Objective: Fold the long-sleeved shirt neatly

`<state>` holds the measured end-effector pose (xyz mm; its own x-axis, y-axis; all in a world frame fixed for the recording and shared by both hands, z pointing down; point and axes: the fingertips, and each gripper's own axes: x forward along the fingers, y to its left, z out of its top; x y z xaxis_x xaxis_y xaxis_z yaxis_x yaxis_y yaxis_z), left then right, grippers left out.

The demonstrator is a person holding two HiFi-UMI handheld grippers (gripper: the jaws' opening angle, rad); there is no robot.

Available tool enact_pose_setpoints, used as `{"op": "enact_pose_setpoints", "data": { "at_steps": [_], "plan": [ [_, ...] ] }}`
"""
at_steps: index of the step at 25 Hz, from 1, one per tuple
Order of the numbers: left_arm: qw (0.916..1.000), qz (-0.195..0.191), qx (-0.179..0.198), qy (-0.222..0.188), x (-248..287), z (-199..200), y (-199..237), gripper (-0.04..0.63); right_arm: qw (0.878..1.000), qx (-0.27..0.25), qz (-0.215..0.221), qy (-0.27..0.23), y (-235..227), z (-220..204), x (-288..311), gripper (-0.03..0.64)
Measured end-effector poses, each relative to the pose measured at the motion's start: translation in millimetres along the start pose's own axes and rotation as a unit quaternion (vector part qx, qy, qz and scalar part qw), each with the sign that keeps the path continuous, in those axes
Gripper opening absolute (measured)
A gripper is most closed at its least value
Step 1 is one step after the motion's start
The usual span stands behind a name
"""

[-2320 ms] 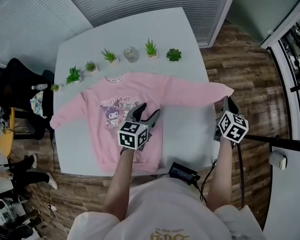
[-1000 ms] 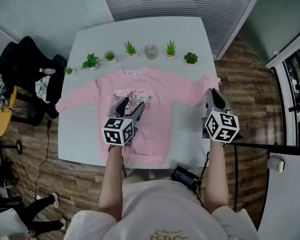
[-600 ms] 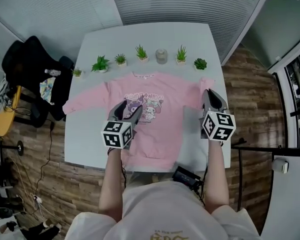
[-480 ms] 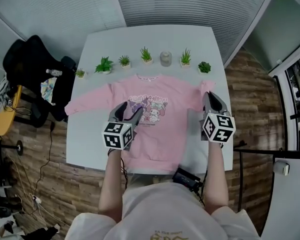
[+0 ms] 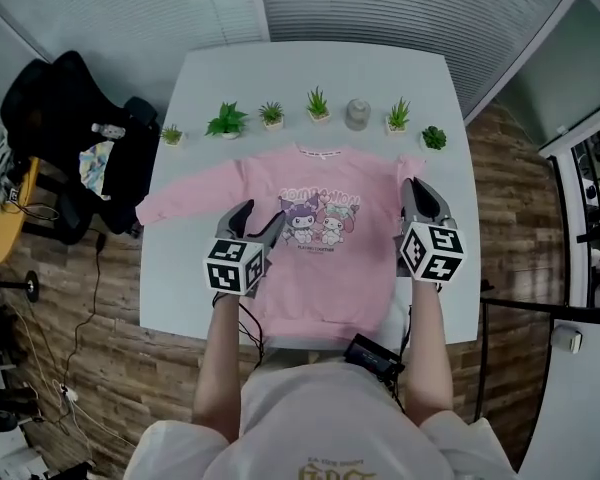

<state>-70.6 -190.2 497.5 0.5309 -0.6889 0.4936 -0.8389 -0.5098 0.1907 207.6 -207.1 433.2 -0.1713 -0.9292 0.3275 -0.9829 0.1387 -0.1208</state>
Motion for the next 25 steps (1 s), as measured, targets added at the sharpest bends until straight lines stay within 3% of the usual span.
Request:
{"op": "enact_pose_setpoints", "data": {
  "at_steps": [10, 25],
  "plan": [
    [0.9990, 0.002, 0.034, 0.029, -10.1, -0.1, 46.3, 0.301, 1.000, -0.009, 0.018, -0.006, 60.8, 10.7, 32.3, 0.025],
    [0.9988, -0.011, 0.022, 0.042, -18.4, -16.4, 96.6, 0.302, 0.999, -0.022, 0.044, 0.003, 143.6, 4.7, 74.9, 0.025]
  ]
}}
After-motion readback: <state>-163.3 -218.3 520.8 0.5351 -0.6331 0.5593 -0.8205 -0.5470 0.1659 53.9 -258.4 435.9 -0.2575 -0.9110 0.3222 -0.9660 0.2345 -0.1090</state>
